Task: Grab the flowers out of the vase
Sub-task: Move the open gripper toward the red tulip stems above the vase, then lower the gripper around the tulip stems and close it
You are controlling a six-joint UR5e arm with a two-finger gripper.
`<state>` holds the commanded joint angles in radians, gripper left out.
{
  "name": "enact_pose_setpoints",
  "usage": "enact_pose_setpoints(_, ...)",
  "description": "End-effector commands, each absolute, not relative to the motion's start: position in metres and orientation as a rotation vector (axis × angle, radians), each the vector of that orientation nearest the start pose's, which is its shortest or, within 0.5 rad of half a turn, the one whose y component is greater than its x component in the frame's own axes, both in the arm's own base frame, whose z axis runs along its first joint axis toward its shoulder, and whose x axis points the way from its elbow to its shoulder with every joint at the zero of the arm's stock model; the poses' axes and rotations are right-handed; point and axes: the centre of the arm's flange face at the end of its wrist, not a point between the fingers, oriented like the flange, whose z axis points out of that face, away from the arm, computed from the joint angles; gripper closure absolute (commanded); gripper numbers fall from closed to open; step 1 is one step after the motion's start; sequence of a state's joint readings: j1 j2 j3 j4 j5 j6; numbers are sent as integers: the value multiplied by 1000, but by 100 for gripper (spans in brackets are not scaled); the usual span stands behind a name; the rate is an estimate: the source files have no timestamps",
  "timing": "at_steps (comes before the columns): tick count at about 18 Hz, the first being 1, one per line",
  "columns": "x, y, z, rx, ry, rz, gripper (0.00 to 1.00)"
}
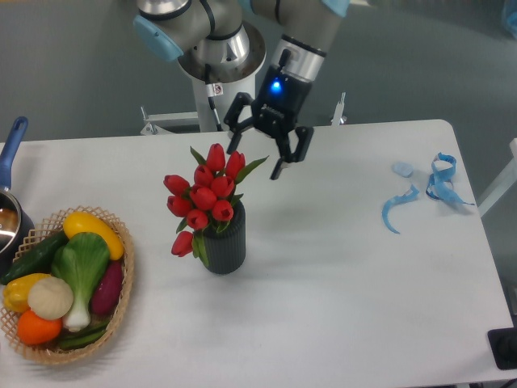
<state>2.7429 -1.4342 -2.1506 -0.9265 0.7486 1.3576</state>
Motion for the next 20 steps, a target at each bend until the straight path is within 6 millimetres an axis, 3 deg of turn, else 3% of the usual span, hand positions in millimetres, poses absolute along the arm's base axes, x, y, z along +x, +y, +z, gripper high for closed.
enact_pose_setpoints(10, -312, 376, 355, -2232, 369, -73, 0)
enact_pose_setpoints(20, -302, 398, 337, -2231, 405, -152, 0)
